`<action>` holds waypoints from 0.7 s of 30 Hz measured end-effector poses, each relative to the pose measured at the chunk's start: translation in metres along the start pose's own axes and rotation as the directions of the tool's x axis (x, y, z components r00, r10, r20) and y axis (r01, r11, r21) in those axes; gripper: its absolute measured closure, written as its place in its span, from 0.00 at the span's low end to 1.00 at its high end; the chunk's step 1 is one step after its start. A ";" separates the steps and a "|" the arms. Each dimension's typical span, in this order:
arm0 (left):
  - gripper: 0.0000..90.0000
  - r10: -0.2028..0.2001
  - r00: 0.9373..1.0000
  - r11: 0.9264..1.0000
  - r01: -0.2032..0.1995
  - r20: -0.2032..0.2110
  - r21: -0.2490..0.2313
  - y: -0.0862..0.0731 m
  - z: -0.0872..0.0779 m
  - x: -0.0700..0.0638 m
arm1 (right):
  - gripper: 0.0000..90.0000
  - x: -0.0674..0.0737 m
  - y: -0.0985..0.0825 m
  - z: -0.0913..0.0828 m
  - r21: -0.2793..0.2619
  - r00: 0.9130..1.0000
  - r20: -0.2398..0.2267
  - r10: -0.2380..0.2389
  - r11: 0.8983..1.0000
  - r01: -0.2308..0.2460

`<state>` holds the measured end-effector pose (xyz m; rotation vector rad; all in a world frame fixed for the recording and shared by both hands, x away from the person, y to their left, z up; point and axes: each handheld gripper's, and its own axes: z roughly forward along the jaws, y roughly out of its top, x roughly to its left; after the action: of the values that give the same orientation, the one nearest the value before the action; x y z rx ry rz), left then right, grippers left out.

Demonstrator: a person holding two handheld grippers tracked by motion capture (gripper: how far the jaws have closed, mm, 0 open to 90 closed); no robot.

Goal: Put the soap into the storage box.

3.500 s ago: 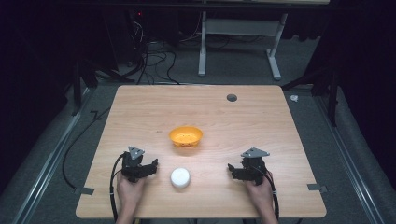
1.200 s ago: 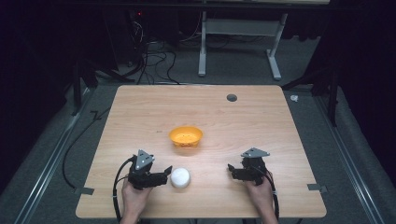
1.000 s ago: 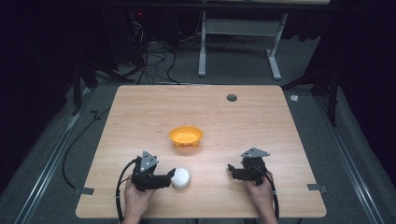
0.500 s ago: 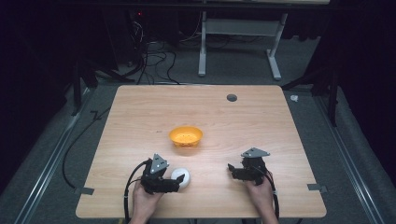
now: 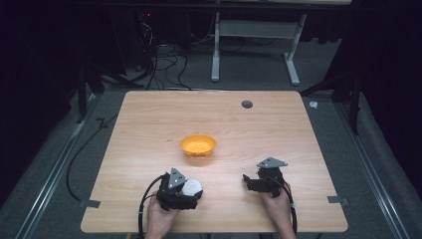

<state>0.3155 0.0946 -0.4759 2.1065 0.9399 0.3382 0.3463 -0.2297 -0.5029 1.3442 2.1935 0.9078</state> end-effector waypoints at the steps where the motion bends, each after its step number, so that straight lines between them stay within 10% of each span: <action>1: 0.15 0.002 1.000 1.000 -0.002 -0.002 0.003 0.000 0.001 0.000 | 0.24 0.000 0.000 0.000 0.000 1.000 0.000 0.000 1.000 0.000; 21: 0.19 0.006 1.000 0.998 -0.005 -0.018 0.062 -0.010 0.022 -0.001 | 0.24 0.000 0.000 0.000 0.000 1.000 -0.005 -0.006 1.000 0.006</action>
<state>0.3207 0.0859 -0.4974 2.1657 0.9660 0.3354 0.3460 -0.2295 -0.5030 1.3363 2.1995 0.9100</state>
